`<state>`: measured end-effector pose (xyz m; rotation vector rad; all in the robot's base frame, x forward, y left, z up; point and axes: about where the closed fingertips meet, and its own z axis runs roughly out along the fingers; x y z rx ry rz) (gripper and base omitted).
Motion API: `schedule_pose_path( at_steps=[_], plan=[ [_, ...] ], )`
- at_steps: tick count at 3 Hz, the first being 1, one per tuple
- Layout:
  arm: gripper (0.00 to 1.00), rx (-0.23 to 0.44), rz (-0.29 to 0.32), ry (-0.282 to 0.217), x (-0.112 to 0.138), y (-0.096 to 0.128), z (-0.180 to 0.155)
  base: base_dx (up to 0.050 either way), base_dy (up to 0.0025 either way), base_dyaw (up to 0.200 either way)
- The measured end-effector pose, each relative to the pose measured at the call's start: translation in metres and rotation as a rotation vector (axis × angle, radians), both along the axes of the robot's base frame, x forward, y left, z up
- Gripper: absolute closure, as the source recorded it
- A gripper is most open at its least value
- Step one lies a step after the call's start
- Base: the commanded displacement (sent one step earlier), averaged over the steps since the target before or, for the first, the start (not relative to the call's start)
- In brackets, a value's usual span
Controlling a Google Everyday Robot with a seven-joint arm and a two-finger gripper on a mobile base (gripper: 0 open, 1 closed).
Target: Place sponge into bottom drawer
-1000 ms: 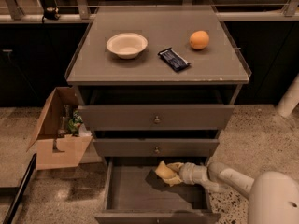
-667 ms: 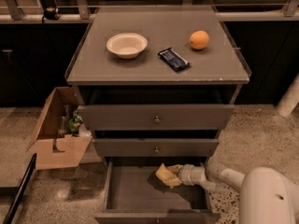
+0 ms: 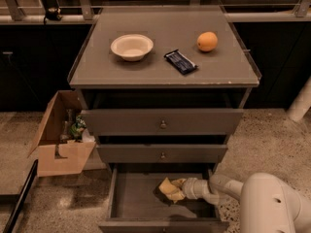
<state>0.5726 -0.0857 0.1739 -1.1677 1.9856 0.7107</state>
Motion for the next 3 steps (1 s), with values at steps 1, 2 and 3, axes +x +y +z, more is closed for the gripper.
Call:
schedule_pose_path(
  at_steps=[1,2,3],
  plan=[
    [1.00,-0.003,-0.004,0.014,-0.0029,0.0019,-0.0060,0.000,0.00000,0.000],
    [0.74,-0.003,-0.004,0.014,-0.0030,0.0020,-0.0060,0.000,0.00000,0.000],
    [0.51,-0.003,-0.004,0.014,-0.0030,0.0020,-0.0060,0.000,0.00000,0.000]
  ],
)
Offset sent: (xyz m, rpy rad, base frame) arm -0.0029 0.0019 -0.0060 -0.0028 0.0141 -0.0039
